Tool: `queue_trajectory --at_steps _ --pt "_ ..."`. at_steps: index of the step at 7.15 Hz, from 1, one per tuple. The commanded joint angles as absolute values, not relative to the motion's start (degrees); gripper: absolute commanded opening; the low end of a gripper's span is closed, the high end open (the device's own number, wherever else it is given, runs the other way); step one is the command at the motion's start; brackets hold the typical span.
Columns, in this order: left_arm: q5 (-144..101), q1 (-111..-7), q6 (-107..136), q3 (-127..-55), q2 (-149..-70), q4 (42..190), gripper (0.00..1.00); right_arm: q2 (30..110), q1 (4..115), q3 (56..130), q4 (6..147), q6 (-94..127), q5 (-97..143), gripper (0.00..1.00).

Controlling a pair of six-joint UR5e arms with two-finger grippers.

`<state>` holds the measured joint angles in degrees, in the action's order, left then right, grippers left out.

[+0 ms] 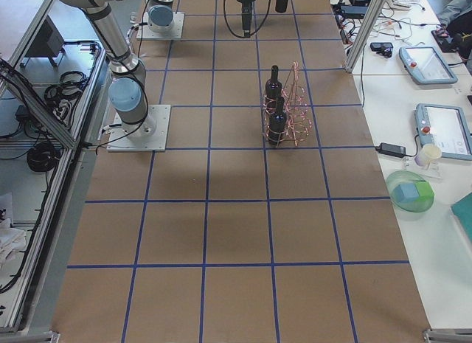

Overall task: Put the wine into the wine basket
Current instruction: 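Carry the bottle toward the table center, tilting it upright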

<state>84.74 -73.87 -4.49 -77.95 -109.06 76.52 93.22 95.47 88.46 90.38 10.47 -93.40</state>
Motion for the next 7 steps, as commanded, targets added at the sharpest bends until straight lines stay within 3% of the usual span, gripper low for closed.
queue_trajectory --at_steps 1,7 --pt "86.74 -80.48 1.91 -82.51 -105.13 76.11 0.00 93.25 95.10 87.98 90.27 10.98 -93.43 1.00" --pt "86.83 -90.25 10.99 -94.03 -98.71 72.69 0.00 92.99 94.92 87.71 91.66 10.99 -88.16 1.00"
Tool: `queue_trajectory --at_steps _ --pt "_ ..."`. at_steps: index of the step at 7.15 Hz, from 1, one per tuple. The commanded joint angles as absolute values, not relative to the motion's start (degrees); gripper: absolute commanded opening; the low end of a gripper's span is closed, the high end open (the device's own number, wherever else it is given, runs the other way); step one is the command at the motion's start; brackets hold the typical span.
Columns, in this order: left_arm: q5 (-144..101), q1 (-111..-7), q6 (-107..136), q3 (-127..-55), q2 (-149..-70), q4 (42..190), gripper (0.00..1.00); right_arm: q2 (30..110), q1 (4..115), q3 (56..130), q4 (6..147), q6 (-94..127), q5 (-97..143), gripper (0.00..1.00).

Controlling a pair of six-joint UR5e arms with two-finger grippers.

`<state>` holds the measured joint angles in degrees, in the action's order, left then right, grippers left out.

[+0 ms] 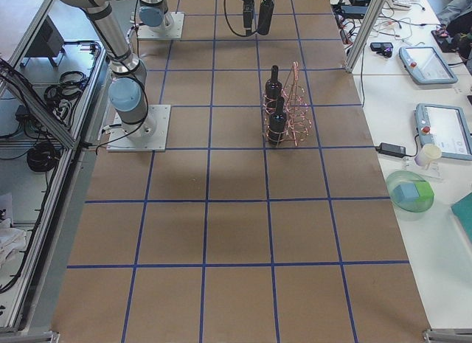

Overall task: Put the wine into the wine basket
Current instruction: 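Carry the bottle toward the table center, tilting it upright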

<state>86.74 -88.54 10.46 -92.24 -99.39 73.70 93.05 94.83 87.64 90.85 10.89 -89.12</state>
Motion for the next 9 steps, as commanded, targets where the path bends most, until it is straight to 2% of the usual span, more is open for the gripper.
queue_trajectory --at_steps 1,3,9 --pt "87.27 -91.22 10.99 -95.87 -98.18 70.51 0.00 93.08 95.01 88.32 92.97 11.07 -88.24 1.00" --pt "88.77 -91.67 10.99 -99.65 -97.13 69.00 0.00 93.08 95.10 88.51 92.73 10.20 -88.24 1.00" --pt "88.95 -92.29 10.72 -101.42 -96.24 69.17 0.00 93.17 95.27 88.51 92.46 10.19 -88.24 1.00"
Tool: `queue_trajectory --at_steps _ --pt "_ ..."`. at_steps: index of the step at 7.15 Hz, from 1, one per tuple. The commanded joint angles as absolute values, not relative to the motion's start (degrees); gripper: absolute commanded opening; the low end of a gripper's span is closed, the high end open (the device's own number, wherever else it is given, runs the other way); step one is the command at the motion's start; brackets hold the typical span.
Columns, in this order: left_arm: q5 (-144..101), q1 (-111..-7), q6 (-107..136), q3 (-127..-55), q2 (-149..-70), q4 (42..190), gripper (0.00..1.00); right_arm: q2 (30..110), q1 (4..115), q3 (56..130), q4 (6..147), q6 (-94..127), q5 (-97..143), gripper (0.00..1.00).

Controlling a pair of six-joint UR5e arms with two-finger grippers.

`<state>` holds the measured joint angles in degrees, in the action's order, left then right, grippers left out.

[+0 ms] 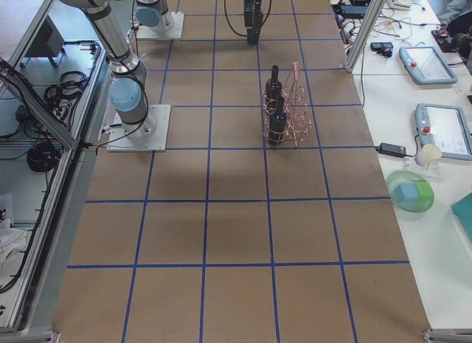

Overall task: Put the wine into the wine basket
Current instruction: 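Carry the bottle toward the table center, tilting it upright, then lower the bottle upright onto the table with the left gripper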

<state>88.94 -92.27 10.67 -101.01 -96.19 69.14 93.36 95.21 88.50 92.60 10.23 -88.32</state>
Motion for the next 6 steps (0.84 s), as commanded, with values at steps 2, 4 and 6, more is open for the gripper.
queue_trajectory --at_steps 2,4,6 --pt "88.77 -92.29 10.98 -101.08 -96.07 69.08 0.00 93.16 95.27 88.59 91.85 10.81 -88.42 1.00" --pt "88.16 -92.46 12.64 -100.72 -96.15 68.91 0.00 93.16 95.27 89.03 91.84 10.72 -88.42 1.00" --pt "88.50 -97.79 18.53 -100.55 -96.94 68.56 0.00 93.08 95.27 89.12 91.85 10.37 -88.42 1.00"
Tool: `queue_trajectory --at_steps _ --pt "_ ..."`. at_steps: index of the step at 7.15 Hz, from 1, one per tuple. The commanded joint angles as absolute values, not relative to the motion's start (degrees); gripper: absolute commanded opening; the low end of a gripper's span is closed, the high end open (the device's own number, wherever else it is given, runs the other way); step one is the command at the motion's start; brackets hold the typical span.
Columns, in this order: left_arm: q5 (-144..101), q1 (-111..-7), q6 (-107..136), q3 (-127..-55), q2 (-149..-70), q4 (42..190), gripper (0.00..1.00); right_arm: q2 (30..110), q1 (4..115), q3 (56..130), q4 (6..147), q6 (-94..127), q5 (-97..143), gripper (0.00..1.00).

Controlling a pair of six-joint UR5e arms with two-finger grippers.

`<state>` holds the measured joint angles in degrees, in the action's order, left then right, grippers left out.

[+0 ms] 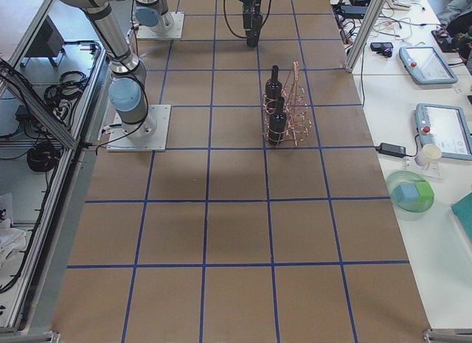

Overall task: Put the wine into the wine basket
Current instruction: 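Lower the bottle upright onto the table with the left gripper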

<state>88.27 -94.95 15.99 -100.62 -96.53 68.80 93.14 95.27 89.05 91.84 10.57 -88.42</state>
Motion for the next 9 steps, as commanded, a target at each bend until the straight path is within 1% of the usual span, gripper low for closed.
queue_trajectory --at_steps 1,9 --pt "88.51 -98.34 18.54 -100.37 -96.86 67.42 0.00 93.08 95.27 89.12 91.85 10.37 -88.42 1.00" --pt "88.07 -100.81 22.50 -99.67 -98.00 66.53 0.00 93.16 95.27 89.56 91.67 10.20 -88.42 1.00"
